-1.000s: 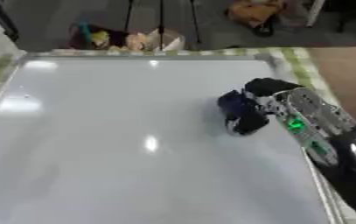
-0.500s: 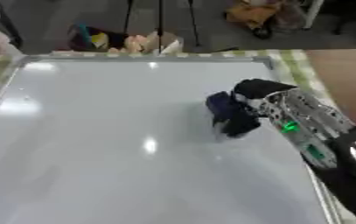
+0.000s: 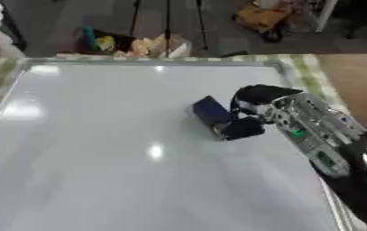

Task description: Wipe the whiteboard clean with a brush.

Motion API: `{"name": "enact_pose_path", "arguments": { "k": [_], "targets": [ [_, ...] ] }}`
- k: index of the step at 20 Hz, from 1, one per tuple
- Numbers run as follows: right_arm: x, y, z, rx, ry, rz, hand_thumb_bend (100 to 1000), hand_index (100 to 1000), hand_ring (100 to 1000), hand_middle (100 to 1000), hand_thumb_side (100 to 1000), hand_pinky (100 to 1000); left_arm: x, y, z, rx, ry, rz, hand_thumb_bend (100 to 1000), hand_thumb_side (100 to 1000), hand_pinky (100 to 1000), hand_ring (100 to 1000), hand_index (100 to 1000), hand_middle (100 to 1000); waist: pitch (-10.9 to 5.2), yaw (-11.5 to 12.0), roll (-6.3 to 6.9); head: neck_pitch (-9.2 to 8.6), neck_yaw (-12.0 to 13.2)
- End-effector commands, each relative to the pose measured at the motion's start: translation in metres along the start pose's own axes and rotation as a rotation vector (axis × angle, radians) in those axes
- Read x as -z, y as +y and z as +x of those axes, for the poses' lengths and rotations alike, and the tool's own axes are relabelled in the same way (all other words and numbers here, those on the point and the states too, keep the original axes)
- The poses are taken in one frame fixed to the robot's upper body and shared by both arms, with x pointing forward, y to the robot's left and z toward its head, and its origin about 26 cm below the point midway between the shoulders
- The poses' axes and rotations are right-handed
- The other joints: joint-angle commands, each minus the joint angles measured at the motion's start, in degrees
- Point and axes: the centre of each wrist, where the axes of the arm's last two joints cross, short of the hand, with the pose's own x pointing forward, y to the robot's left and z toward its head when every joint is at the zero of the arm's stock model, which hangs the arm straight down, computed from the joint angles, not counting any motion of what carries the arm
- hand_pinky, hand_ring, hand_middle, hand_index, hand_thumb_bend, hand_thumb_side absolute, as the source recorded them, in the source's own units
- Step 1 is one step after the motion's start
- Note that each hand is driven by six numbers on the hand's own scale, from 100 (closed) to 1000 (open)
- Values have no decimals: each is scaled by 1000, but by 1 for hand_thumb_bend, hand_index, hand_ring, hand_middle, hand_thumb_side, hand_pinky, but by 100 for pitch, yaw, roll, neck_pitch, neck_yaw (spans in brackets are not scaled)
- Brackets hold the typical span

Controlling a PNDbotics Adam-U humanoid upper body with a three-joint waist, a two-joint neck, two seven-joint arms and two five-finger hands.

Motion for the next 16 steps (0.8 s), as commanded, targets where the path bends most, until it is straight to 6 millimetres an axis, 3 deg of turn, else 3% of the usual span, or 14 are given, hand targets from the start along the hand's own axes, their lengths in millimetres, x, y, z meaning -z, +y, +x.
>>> {"name": "enact_pose_path", "arguments": {
  "k": [1,10,16],
  "targets": [
    [-8,-9,-1,-8,-3,-14,100,571,784,802,943,504,7,4,5,0,-32,10,245,1000,830,928,922,884,-185,1,-5,51,27],
    [-12,-13,-3,0,-3,-35,100,569,770,790,951,492,7,4,5,2,-31,9,247,1000,830,928,921,883,-216,-22,-11,62,46],
    [-35,-26,-2,24,-32,-126,100,582,730,774,952,461,6,6,4,11,-29,9,249,1000,830,928,921,883,-278,-65,-11,163,165]
  ]
}}
